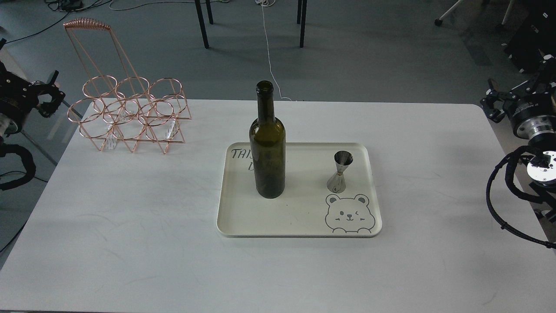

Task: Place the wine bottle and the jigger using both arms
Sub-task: 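Move the right gripper in toward the metal jigger on the tray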

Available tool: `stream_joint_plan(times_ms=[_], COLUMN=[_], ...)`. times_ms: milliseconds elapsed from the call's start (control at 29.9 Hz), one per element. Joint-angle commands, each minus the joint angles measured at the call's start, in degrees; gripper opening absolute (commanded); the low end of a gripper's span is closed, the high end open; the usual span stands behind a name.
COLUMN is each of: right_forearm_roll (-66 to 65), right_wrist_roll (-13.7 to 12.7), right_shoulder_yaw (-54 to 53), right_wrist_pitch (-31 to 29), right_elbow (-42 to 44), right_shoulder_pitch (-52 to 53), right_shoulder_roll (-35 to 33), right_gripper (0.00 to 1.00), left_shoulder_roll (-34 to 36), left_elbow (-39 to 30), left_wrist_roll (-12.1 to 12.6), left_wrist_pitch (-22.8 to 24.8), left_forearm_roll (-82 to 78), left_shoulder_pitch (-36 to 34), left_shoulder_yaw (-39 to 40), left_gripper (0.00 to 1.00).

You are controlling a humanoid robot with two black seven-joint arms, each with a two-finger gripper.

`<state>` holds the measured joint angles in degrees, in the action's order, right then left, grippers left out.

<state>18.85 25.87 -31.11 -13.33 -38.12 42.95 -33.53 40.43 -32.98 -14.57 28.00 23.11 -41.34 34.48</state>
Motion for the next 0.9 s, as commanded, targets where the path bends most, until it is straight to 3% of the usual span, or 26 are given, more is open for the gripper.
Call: stream_joint_plan(times_ms=[0, 201, 435, 871], right_forearm_roll=[-0.04, -0.91, -19.08, -63.19], right_wrist_roll=[-0.03, -0.12, 0.59, 1.38], right_shoulder_yaw=[0.17, 1.22, 6.5, 6.5], right_wrist_pitch=[0.06, 0.06, 3.57, 22.98], right_elbow=[-0.2, -1.25, -8.27, -36.23], right_shoulder_pitch=[-0.14, 0.03, -0.76, -8.22], right_shoulder_roll=[0.13, -0.22, -4.16, -16.92], right_gripper=[0.99, 0.99, 0.99, 0.99], left_shoulder_roll=[0.09, 0.18, 0.79, 0.79], left_elbow=[0.02, -0.07, -0.16, -0.24], left_wrist_roll=[-0.11, 0.07, -0.02, 0.07], left_wrist_pitch=[0.0, 0.0, 0.0, 0.0], left_forearm_roll=[-0.08, -0.08, 0.0, -0.08], left_shoulder_pitch=[0.2, 0.29, 0.29, -0.06], left_shoulder_yaw=[-0.47, -0.56, -0.03, 0.15], left_gripper=[0.98, 0.99, 0.99, 0.99])
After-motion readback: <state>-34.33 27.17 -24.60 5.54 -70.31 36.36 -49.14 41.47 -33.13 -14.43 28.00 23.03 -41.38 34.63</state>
